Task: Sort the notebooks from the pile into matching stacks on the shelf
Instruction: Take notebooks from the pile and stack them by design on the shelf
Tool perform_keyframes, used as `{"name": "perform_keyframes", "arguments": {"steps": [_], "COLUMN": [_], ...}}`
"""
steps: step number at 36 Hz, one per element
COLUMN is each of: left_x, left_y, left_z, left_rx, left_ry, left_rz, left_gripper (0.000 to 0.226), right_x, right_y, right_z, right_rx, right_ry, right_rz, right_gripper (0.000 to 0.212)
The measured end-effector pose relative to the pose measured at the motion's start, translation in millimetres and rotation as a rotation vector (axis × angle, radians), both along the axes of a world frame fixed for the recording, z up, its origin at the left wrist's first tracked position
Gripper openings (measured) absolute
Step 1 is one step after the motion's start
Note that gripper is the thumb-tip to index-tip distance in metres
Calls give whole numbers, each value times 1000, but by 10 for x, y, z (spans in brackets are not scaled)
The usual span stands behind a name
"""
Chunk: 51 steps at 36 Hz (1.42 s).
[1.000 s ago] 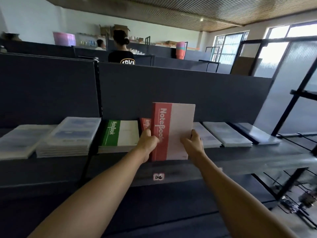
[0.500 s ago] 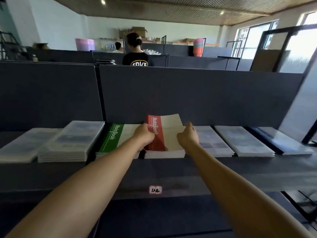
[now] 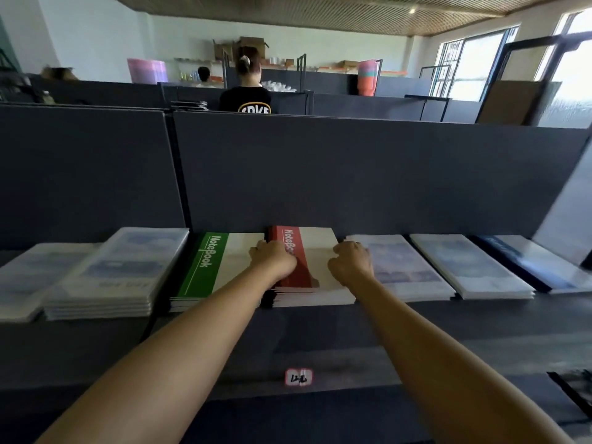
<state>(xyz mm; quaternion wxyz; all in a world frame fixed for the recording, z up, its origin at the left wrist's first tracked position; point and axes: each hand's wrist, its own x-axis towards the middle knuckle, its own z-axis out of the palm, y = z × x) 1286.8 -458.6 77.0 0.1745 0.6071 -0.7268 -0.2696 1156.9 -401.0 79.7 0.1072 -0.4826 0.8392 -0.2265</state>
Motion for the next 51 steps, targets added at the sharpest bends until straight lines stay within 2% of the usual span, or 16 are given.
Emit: {"name": "perform_keyframes", "arguments": {"steps": [4, 8, 13, 16, 20, 24, 29, 34, 44, 51], "left_x": [-82, -160, -171, -125, 140, 439, 485, 557, 606, 436], "left_y": [14, 14, 22, 3, -10, -23, 5, -22, -41, 35], "left_z": [-61, -69, -67, -42, 16, -65, -143, -184, -176, -36], "left_rx": [69, 70, 71, -22, -216, -198, -171, -160, -144, -359], "left_ry": [237, 282, 195, 111, -138, -321, -340, -334, -405, -304], "left_rz": [13, 22, -16, -16, 13, -25, -101, -83, -93, -35], "left_gripper": [40, 41, 51, 52, 44, 38, 35, 46, 44, 48], "right_x": [51, 34, -23, -33, -34, -22, 30, 29, 14, 14], "right_y": [-37, -36, -25, -32, -45, -48, -37, -59, -80, -40], "right_z": [-28, -14, 2, 15, -8, -58, -187, -238, -199, -105], "right_rx": [2, -19, -4, 24, -40, -58, -46, 2, 67, 73], "right_ry": [-64, -150, -136, -92, -35, 5, -7, 50, 74, 160], "right_rz": [25, 9, 22, 30, 33, 18, 19, 57, 63, 73], "right_gripper": [36, 45, 45, 41, 40, 42, 39, 36, 38, 39]}}
